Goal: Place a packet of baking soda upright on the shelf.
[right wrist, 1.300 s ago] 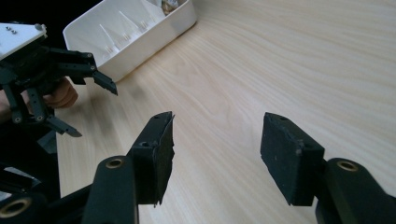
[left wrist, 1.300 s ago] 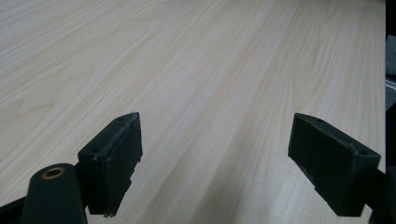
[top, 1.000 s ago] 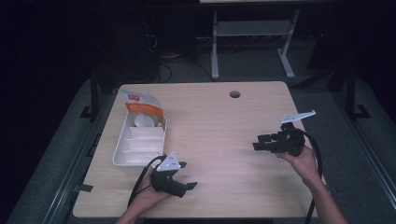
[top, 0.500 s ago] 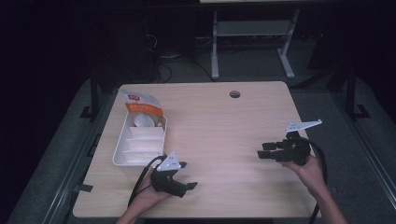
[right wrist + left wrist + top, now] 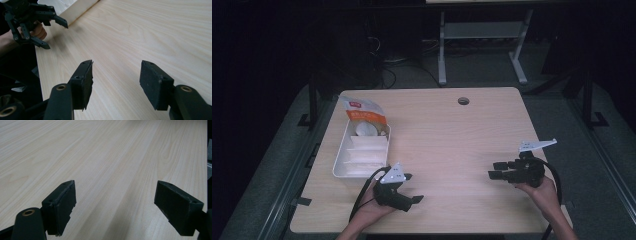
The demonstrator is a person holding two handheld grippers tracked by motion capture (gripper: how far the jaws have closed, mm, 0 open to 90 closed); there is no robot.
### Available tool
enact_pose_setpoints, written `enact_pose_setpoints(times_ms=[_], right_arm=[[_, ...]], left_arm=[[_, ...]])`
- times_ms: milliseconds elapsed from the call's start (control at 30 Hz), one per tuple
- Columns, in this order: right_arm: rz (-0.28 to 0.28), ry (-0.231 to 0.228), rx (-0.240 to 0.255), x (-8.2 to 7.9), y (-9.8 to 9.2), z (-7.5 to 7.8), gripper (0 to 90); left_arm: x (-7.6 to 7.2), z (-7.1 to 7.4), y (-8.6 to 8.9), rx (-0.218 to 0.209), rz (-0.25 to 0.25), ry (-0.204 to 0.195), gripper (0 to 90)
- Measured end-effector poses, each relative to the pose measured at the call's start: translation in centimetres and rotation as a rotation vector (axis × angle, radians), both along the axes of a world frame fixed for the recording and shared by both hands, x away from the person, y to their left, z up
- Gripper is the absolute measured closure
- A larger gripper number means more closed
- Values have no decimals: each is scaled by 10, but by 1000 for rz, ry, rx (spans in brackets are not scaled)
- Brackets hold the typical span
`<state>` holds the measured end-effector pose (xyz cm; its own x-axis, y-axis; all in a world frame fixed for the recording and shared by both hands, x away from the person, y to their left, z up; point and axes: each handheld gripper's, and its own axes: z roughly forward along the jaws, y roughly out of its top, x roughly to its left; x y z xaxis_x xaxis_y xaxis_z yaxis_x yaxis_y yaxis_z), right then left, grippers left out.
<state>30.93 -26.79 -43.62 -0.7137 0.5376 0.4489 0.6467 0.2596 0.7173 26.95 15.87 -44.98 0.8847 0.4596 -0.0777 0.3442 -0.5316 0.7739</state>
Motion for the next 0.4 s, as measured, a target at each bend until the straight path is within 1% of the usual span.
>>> enact_pose_setpoints(times_ms=[67, 133, 233, 300, 367, 400], right_arm=[[-3, -3, 4, -3, -1, -2, 428], [-10, -6, 19, -6, -1, -4, 427], [-14, -4, 27, -11, -1, -9, 420], [-12, 7, 33, -15, 0, -12, 418], [-9, -4, 13, -18, 3, -12, 416], [-10, -7, 12, -19, 4, -12, 415]], left_arm=[[0, 0, 0, 1, -2, 1, 173], [0, 0, 0, 1, -3, 3, 173], [-1, 0, -1, 1, -5, 2, 173], [-1, 0, -2, 2, -9, 0, 173], [-1, 0, -2, 2, -10, 0, 173], [-1, 0, -1, 2, -10, 0, 173]])
